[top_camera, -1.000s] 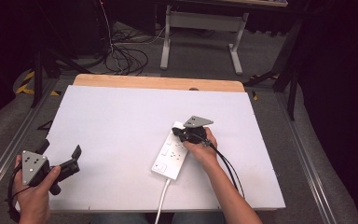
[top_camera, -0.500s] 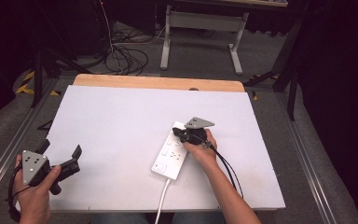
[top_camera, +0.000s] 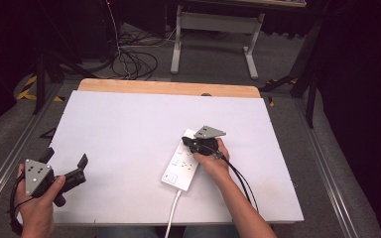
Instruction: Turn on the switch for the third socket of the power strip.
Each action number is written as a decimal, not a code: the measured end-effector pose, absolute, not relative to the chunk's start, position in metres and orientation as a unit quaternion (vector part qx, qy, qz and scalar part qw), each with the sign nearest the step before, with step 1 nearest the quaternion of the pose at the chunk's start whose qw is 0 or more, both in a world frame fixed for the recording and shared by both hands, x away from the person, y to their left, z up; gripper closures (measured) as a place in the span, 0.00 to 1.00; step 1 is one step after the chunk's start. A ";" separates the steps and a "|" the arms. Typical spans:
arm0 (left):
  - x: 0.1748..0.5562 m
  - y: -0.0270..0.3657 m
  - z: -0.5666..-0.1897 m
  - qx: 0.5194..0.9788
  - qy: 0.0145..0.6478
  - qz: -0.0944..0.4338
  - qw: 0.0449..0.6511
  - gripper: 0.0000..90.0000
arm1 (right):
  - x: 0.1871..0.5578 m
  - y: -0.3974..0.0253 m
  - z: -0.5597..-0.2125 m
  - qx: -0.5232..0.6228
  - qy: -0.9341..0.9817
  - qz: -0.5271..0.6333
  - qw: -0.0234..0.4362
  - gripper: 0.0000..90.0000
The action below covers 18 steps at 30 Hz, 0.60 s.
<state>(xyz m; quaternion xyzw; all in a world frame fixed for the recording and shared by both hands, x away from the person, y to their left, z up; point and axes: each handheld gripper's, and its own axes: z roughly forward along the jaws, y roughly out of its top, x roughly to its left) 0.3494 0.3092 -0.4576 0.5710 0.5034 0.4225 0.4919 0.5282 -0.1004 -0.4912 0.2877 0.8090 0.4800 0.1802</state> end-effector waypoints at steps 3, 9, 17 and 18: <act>0.349 0.310 -0.458 0.571 0.503 0.423 0.491 0.02 | 0.528 -0.100 -0.491 0.289 0.808 0.481 0.179 1.00; 0.349 0.309 -0.458 0.573 0.502 0.423 0.491 0.02 | 0.527 -0.100 -0.491 0.287 0.809 0.479 0.185 1.00; 0.347 0.310 -0.457 0.570 0.503 0.425 0.492 0.02 | 0.527 -0.099 -0.491 0.288 0.808 0.478 0.186 1.00; 0.347 0.310 -0.457 0.570 0.503 0.425 0.491 0.02 | 0.527 -0.099 -0.491 0.289 0.808 0.479 0.185 1.00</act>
